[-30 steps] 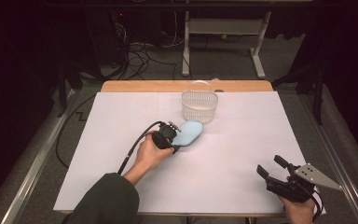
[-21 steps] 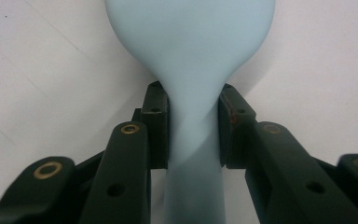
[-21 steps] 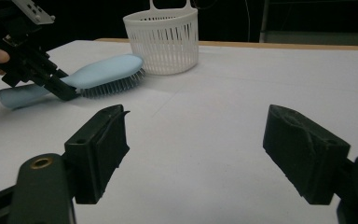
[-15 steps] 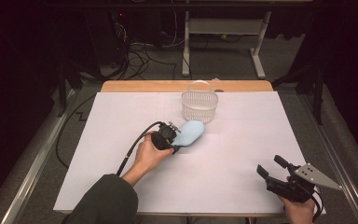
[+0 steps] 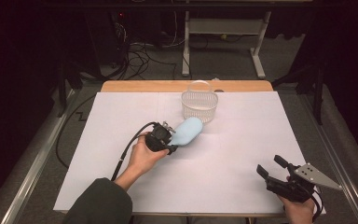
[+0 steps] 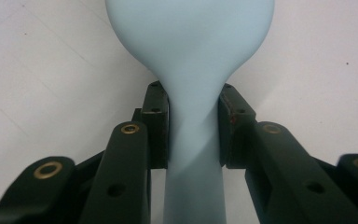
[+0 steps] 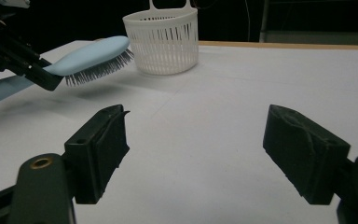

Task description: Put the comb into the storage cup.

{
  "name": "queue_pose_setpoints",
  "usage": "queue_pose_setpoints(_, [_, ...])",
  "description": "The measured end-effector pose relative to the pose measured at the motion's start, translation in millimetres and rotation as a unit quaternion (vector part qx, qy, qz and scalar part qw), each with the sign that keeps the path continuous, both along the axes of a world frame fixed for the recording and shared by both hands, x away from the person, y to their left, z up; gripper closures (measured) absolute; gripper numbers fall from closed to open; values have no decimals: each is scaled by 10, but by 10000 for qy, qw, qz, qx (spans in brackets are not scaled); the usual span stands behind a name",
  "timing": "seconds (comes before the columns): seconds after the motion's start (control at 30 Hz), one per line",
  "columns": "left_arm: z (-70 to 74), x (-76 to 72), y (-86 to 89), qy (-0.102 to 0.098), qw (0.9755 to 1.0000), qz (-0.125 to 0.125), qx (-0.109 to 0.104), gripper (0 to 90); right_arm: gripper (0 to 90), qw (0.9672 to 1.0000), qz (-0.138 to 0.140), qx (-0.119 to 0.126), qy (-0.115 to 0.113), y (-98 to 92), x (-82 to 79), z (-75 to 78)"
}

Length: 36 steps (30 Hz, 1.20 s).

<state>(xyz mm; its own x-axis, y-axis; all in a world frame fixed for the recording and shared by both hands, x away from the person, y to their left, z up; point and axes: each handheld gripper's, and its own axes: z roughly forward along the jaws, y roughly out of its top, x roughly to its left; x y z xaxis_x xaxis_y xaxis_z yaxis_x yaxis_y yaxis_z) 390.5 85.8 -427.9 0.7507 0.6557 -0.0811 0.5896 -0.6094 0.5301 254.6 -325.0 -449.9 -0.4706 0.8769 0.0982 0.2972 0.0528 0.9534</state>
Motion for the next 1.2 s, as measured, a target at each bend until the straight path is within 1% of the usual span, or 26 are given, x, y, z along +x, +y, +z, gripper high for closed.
queue_pose_setpoints(0.2, [52, -39, 116, -105, 9998, 25, -185, 691, 222, 10000, 3, 7, -18, -3, -4, 2])
queue_pose_setpoints(0.4, [110, -110, 212, -212, 9994, 3, -284, 691, 221, 10000, -22, 30, 3, -1, -4, 2])
queue_pose_setpoints(0.63, [125, -232, 367, -308, 9986, 31, -427, 691, 221, 10000, -21, 16, -21, 9, -12, 9])
queue_pose_setpoints(0.73, [143, -305, 440, -388, 9981, 19, -477, 691, 221, 10000, -12, 53, -19, 20, -14, 13])
queue_pose_setpoints(0.8, [154, -332, 464, -424, 9980, 17, -470, 691, 223, 9999, 20, 103, 0, 37, -13, 17])
queue_pose_setpoints(0.83, [173, -387, 513, -493, 9977, -2, -463, 691, 223, 9999, 54, 149, 22, 45, -11, 15])
queue_pose_setpoints(0.87, [180, -415, 538, -519, 9976, -12, -452, 690, 223, 9998, 74, 181, 33, 56, -8, 13])
queue_pose_setpoints(0.93, [179, -469, 585, -561, 9971, -1, -507, 690, 224, 9997, 104, 217, 55, 85, -11, 19])
queue_pose_setpoints(1.0, [171, -519, 631, -583, 9967, -10, -560, 690, 223, 9997, 143, 207, 24, 120, -14, 31])
queue_pose_setpoints(1.03, [171, -519, 631, -583, 9967, -10, -560, 690, 223, 9997, 164, 182, 12, 141, -15, 38])
queue_pose_setpoints(1.07, [159, -564, 670, -608, 9964, -7, -591, 690, 222, 9997, 196, 166, 7, 162, -14, 44])
queue_pose_setpoints(1.2, [130, -643, 733, -669, 9955, 9, -673, 691, 220, 9994, 333, 63, -47, 266, -10, 64])
